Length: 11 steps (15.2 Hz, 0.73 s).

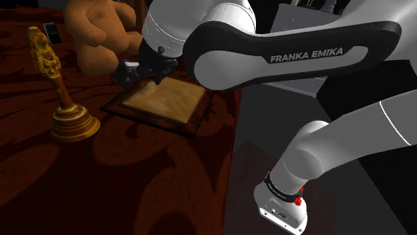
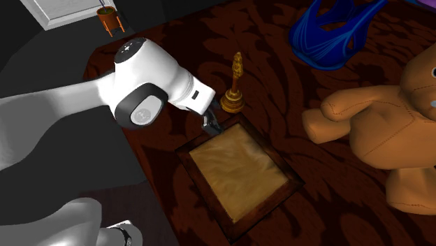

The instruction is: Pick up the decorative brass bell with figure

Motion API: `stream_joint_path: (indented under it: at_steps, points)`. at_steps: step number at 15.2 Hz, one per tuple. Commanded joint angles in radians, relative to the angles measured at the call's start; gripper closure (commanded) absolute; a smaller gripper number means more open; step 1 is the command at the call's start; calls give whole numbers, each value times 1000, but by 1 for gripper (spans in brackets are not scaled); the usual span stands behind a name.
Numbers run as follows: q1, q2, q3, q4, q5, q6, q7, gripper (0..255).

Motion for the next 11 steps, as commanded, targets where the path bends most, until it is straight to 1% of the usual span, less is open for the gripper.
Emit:
stream_joint_path:
  at_steps: [1, 4, 6, 7, 9, 11]
  points:
    - [-51, 33, 81, 33, -61, 55, 75, 0]
    - [-161, 87, 225, 101, -178, 116, 199, 0]
    - [-259, 119, 340, 154, -267, 144, 289, 0]
    - [-316, 134, 405, 183, -315, 155, 334, 0]
    - [-447, 156, 550, 246, -409, 168, 425, 0]
    - [-605, 159, 716, 314, -486, 175, 501, 0]
